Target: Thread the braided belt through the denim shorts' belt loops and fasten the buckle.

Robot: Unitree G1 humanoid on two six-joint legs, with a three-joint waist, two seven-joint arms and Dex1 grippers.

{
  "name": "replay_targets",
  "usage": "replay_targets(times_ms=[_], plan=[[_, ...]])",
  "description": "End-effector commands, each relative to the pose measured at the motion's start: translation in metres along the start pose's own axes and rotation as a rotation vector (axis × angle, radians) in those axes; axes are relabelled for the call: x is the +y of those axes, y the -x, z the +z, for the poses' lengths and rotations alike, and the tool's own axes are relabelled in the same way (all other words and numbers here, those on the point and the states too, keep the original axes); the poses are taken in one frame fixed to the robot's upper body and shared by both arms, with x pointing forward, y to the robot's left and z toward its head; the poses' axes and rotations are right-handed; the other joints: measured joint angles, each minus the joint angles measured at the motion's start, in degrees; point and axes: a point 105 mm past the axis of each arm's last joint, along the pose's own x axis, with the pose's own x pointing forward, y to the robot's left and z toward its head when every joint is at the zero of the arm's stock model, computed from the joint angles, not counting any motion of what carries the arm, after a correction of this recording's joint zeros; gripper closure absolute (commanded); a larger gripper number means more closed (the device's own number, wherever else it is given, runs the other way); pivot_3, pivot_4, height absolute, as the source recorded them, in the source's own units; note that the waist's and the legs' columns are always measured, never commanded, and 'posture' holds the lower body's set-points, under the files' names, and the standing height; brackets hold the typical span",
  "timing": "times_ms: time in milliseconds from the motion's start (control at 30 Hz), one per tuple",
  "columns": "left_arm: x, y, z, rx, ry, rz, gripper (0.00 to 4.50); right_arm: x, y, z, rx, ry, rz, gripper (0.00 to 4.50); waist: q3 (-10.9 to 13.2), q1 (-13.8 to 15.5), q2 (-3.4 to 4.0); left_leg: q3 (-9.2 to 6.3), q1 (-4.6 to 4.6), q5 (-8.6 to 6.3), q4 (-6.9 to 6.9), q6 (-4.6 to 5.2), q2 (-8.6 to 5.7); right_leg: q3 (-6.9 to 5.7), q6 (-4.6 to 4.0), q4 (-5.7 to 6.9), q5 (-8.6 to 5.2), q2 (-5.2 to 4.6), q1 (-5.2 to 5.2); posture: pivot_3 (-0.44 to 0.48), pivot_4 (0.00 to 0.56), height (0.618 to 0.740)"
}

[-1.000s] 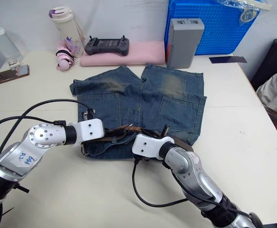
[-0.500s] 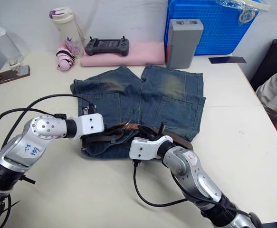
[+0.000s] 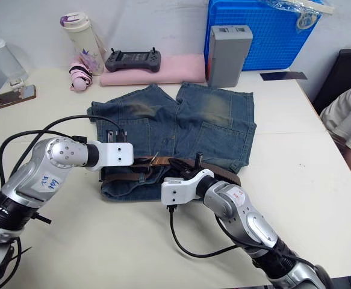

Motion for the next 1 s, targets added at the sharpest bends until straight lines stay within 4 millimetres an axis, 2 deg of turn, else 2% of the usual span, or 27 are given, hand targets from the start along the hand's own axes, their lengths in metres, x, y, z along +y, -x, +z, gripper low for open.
replay_targets(times_ms=[33, 233, 433, 567, 767, 867, 1000], plan=[[-0.007, -0.015, 0.012, -0.017, -0.036, -0.024, 4.5, -0.01, -0.002, 0.021, -0.099, 0.039, -0.023, 4.44, 0.0, 0.1, 0.0, 0.01, 0.0, 0.0, 0.01, 0.01, -0.01, 0.0, 0.0, 0.02, 0.0, -0.01, 0.0, 0.0, 0.15, 0.728], [-0.019, -0.018, 0.053, -0.175, -0.097, -0.048, 4.5, -0.005, -0.004, 0.019, -0.091, -0.009, 0.009, 4.44, 0.0, 0.1, -0.02, -0.02, 0.0, 0.0, 0.02, 0.07, -0.02, -0.03, 0.0, 0.05, 0.0, -0.05, 0.06, 0.0, 0.15, 0.728], [-0.032, -0.009, 0.061, -0.264, -0.096, -0.072, 4.5, 0.001, -0.005, 0.014, -0.064, -0.048, 0.035, 4.44, 0.0, -0.3, -0.02, -0.01, -0.01, -0.01, 0.02, 0.1, 0.0, -0.06, 0.0, 0.14, 0.0, -0.04, 0.05, 0.0, 0.15, 0.728], [-0.032, -0.003, 0.05, -0.242, -0.043, -0.056, 4.5, 0.002, -0.006, 0.014, -0.058, -0.057, 0.038, 4.44, 0.0, -0.2, -0.02, -0.02, 0.0, -0.01, 0.03, 0.1, 0.0, -0.05, 0.0, 0.11, 0.0, -0.04, 0.05, 0.0, 0.15, 0.728], [-0.02, 0.005, 0.018, -0.206, 0.157, 0.063, 4.5, 0.004, -0.005, 0.013, -0.05, -0.067, 0.039, 4.44, 0.0, -0.4, -0.02, -0.02, 0.0, -0.02, 0.04, 0.1, 0.01, -0.04, 0.0, 0.11, 0.0, -0.04, 0.04, 0.0, 0.15, 0.728], [-0.027, 0.008, 0.005, -0.206, 0.215, 0.097, 4.5, 0.005, -0.005, 0.012, -0.044, -0.074, 0.037, 4.44, 0.0, -0.5, -0.02, -0.02, 0.02, -0.02, 0.04, 0.1, 0.01, -0.03, 0.0, 0.11, 0.0, -0.04, 0.05, 0.0, 0.15, 0.728], [-0.038, 0.01, 0.003, -0.255, 0.265, 0.139, 4.5, 0.006, -0.005, 0.01, -0.036, -0.085, 0.037, 4.44, 0.0, -0.5, -0.02, -0.03, 0.03, -0.02, 0.04, 0.1, 0.01, -0.02, -0.01, 0.1, 0.0, -0.06, 0.06, 0.0, 0.15, 0.728]])
